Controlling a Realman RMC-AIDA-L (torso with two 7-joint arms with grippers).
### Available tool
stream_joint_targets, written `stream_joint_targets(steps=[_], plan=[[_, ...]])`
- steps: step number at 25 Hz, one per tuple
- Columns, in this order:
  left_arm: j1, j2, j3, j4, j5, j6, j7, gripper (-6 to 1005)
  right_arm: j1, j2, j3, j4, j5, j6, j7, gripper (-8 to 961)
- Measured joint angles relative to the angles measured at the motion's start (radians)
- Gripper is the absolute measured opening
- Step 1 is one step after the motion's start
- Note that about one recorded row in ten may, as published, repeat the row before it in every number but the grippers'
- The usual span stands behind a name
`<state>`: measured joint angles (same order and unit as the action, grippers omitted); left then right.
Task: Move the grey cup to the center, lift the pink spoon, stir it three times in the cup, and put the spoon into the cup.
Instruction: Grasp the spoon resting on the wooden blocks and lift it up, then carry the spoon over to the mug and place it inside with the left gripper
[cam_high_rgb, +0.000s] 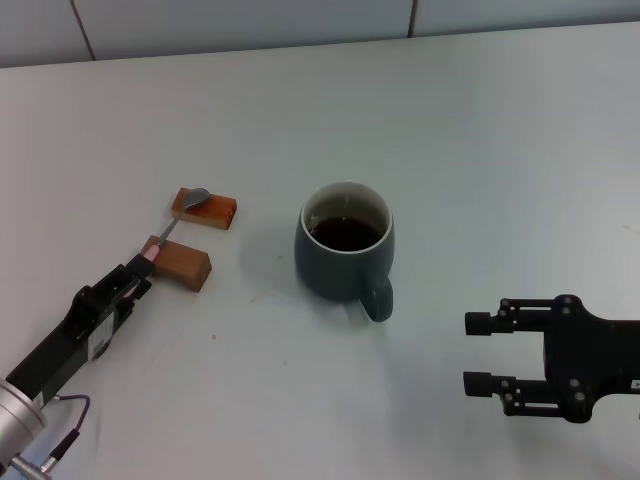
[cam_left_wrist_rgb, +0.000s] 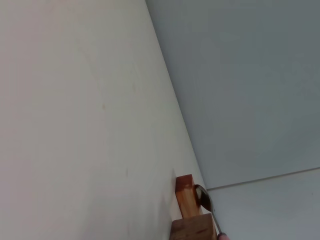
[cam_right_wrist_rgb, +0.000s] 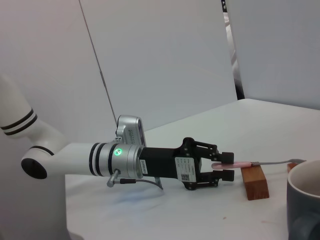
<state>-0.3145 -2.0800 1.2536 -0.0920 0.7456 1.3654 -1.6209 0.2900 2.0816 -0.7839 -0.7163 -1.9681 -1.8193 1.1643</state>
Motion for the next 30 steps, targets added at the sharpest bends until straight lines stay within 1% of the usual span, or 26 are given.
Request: stream_joint_targets(steps=[6,11,16,18,19,21,22,23,24,25,26,27,28,29,30], plan=[[-0.002,0.000,0.003,0.000,0.000,0.000,-0.001,391,0.000,0.000,0.000,-0.001,0.000,0.000,0.000,653],[-0.002,0.000,0.003,0.001,0.000,0.000,0.002,276,0.000,0.000,0.000,-0.002,0.000,0.000,0.001,653],[-0.003,0.000,0.007,0.009,0.000,-0.004,0.020,210,0.000,0.000,0.000,-0.004,0.000,0.000,0.007,653],[0.001,0.000,0.007,0.027,0.000,0.041,0.062,183,0.000,0.000,0.000,-0.002,0.000,0.000,0.008,653],[0.001,0.000,0.007,0.027,0.000,0.041,0.062,170,0.000,0.000,0.000,-0.002,0.000,0.000,0.008,653],[0.007,0.000,0.007,0.060,0.001,0.107,0.087,143,0.000,0.000,0.000,0.000,0.000,0.000,0.007,653],[0.010,0.002,0.007,0.079,0.001,0.133,0.094,130,0.000,0.000,0.000,0.000,0.000,0.000,0.007,653],[0.018,0.010,0.009,0.150,0.004,0.186,0.100,130,-0.001,0.000,0.000,0.001,0.001,0.000,0.006,653],[0.018,0.010,0.009,0.150,0.004,0.186,0.100,131,-0.001,0.000,0.000,0.001,0.001,0.000,0.006,653],[0.022,0.014,0.012,0.184,0.004,0.202,0.099,131,-0.001,0.000,0.000,0.001,0.002,0.000,0.005,653],[0.030,0.024,0.022,0.255,0.025,0.210,0.096,131,-0.001,0.000,0.000,0.001,0.002,0.000,0.005,653],[0.035,0.038,0.034,0.348,0.074,0.208,0.089,131,-0.001,0.000,0.000,0.001,0.002,0.000,0.005,653],[0.036,0.069,0.039,0.497,0.185,0.188,0.065,130,-0.001,0.000,0.000,0.000,0.002,0.000,0.005,653],[0.036,0.069,0.039,0.497,0.185,0.188,0.065,130,-0.001,0.000,0.000,0.000,0.002,0.000,0.005,653],[0.034,0.087,0.032,0.576,0.260,0.174,0.044,130,-0.001,0.000,0.000,-0.001,0.002,0.000,0.005,653]])
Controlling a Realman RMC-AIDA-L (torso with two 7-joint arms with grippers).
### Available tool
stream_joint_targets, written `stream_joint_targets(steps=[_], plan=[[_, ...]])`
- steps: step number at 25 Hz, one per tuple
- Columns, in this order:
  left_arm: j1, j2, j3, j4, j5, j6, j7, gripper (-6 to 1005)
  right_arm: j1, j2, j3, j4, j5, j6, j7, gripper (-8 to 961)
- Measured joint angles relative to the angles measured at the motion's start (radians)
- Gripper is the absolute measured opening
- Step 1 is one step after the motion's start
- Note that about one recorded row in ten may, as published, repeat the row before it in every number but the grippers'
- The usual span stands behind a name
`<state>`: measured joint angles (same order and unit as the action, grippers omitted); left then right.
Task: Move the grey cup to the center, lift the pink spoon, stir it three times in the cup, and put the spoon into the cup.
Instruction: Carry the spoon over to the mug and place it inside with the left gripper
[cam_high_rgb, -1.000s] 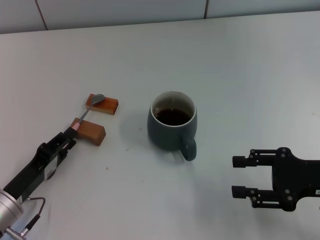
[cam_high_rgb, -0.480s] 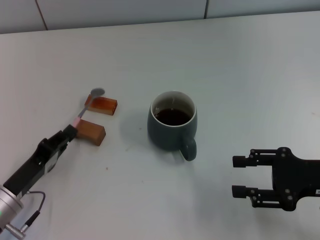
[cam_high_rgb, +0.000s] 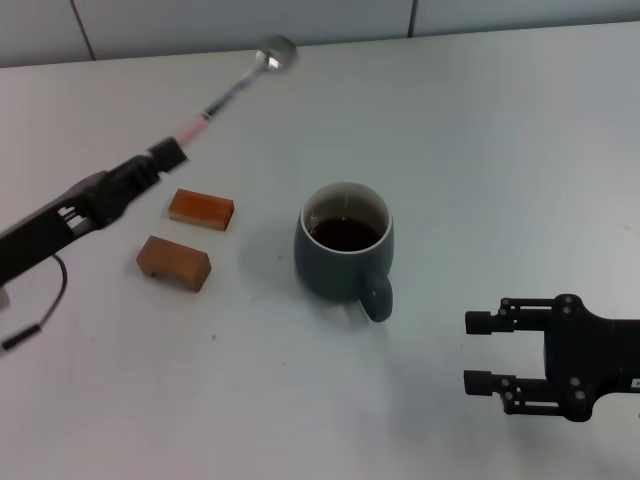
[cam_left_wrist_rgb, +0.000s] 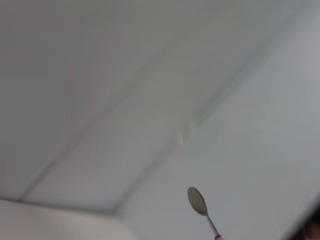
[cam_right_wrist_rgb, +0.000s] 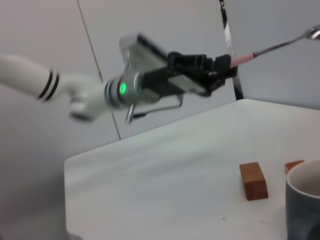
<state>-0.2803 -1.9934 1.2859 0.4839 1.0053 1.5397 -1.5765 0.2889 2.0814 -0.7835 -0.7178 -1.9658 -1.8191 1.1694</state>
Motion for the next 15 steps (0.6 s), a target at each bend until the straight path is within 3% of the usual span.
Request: stream_joint_targets(steps=[2,3,4,5,6,8,10,11,14,15], plan=[[-0.005,0.035,-0.039,0.211,0.187,-0.021,-0.069,130,0.000,-0.001,0.000,-0.003,0.000,-0.001,0.001,653],[-0.006,0.044,-0.094,0.432,0.359,-0.027,-0.145,130,0.001,-0.002,0.003,-0.006,0.000,-0.006,0.002,653],[-0.006,0.044,-0.094,0.432,0.359,-0.027,-0.145,130,0.001,-0.002,0.003,-0.006,0.000,-0.006,0.002,653],[-0.006,0.044,-0.115,0.520,0.435,-0.027,-0.176,130,0.001,-0.002,0.006,-0.007,0.000,-0.009,0.002,653],[-0.011,0.038,-0.147,0.676,0.545,-0.023,-0.223,130,0.001,-0.003,0.008,-0.010,-0.001,-0.013,0.003,652],[-0.033,0.022,-0.172,0.868,0.693,-0.009,-0.277,130,-0.002,-0.003,0.011,-0.017,0.000,-0.021,0.003,652],[-0.050,0.013,-0.175,0.935,0.756,0.001,-0.301,131,-0.003,-0.003,0.011,-0.019,0.001,-0.022,0.003,652],[-0.112,-0.014,-0.174,1.096,0.942,0.046,-0.339,131,-0.004,-0.003,0.011,-0.019,0.002,-0.022,0.003,652],[-0.184,-0.055,-0.170,1.191,1.098,0.119,-0.338,131,-0.006,-0.003,0.012,-0.020,0.003,-0.023,0.003,652],[-0.184,-0.055,-0.170,1.191,1.098,0.119,-0.338,131,-0.006,-0.003,0.012,-0.020,0.003,-0.023,0.003,652]])
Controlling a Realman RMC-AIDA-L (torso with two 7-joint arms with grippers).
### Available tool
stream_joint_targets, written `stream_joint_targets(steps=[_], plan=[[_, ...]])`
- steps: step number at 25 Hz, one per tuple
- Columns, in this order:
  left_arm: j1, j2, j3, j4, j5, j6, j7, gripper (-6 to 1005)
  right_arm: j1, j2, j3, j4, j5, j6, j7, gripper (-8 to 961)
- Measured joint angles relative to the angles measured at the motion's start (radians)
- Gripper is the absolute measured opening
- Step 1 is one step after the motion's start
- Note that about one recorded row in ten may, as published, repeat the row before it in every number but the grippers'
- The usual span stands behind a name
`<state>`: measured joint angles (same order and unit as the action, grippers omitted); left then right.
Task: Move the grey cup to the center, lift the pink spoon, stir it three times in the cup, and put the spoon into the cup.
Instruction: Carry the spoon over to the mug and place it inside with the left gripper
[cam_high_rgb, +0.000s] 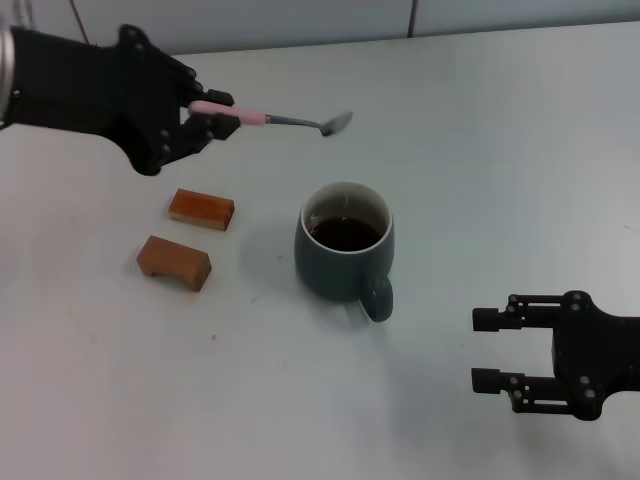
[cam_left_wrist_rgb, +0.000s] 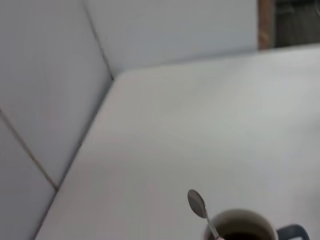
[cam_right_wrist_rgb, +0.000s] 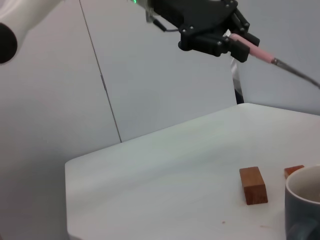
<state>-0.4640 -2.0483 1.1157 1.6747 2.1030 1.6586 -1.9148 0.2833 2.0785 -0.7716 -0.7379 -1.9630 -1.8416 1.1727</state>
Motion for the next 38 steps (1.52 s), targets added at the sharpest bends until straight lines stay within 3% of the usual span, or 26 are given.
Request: stream_joint_targets(steps=[2,8,11,13,19,20,31,38], plan=[[-0.077,-0.017,0.019,0.053,0.101,0.077,-0.007,131,0.000,0.000,0.000,0.000,0.000,0.000,0.000,651],[-0.131,-0.017,0.052,0.099,0.135,0.147,-0.016,130,-0.002,0.000,0.000,0.000,0.000,-0.002,0.001,651],[-0.136,-0.017,0.076,0.111,0.158,0.154,-0.013,130,-0.001,0.000,0.000,0.000,-0.001,-0.002,0.001,652],[-0.148,-0.020,0.170,0.129,0.255,0.159,-0.007,130,0.001,0.000,-0.001,-0.001,-0.004,-0.002,0.001,652],[-0.151,-0.022,0.204,0.132,0.286,0.154,-0.007,131,0.002,0.000,0.000,-0.001,-0.004,-0.002,0.002,653],[-0.154,-0.025,0.255,0.129,0.331,0.131,-0.008,131,0.002,0.000,0.000,-0.001,-0.005,-0.002,0.002,653],[-0.167,-0.026,0.339,0.085,0.389,0.080,-0.008,130,-0.014,0.002,0.055,-0.013,-0.003,0.032,-0.003,653],[-0.214,-0.030,0.376,0.032,0.436,0.066,-0.008,130,-0.016,0.003,0.057,-0.014,-0.007,0.032,-0.002,653]])
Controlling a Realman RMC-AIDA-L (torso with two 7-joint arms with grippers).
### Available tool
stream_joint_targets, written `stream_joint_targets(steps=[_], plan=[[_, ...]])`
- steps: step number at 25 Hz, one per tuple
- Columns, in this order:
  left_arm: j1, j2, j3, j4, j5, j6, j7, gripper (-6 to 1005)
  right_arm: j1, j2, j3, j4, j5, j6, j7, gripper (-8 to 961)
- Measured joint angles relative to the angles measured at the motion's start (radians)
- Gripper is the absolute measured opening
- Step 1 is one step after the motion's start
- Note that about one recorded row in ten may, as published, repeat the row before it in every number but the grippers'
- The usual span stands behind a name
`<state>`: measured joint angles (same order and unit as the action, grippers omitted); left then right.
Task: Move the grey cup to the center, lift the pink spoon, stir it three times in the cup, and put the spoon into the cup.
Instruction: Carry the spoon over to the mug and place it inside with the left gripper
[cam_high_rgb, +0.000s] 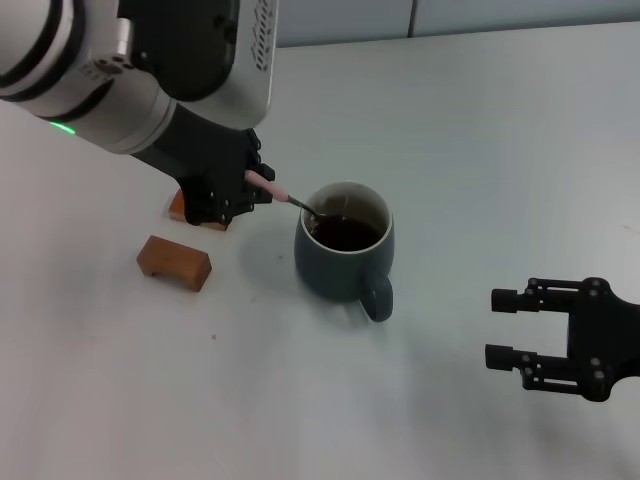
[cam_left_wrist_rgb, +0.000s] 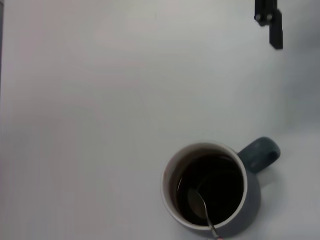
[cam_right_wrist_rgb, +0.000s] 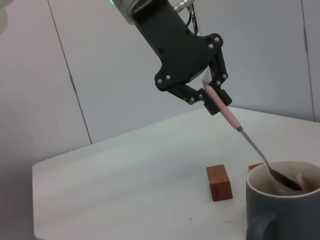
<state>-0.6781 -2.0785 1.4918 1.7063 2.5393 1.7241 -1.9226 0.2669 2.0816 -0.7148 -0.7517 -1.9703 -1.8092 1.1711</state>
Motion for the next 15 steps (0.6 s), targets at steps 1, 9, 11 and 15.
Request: stream_joint_targets(steps=[1,9,11,15], plan=[[0.000,0.000,0.000,0.000,0.000,0.000,0.000,130,0.000,0.000,0.000,0.000,0.000,0.000,0.000,653],[-0.047,0.000,0.084,-0.070,0.055,-0.043,-0.016,130,0.000,0.000,-0.002,0.000,0.000,-0.007,0.002,653],[-0.059,-0.001,0.106,-0.097,0.059,-0.068,-0.021,131,0.000,0.000,-0.002,0.000,0.000,-0.008,0.002,653],[-0.082,-0.001,0.152,-0.147,0.058,-0.118,-0.032,130,0.000,-0.001,-0.002,0.000,0.000,-0.008,0.002,652]])
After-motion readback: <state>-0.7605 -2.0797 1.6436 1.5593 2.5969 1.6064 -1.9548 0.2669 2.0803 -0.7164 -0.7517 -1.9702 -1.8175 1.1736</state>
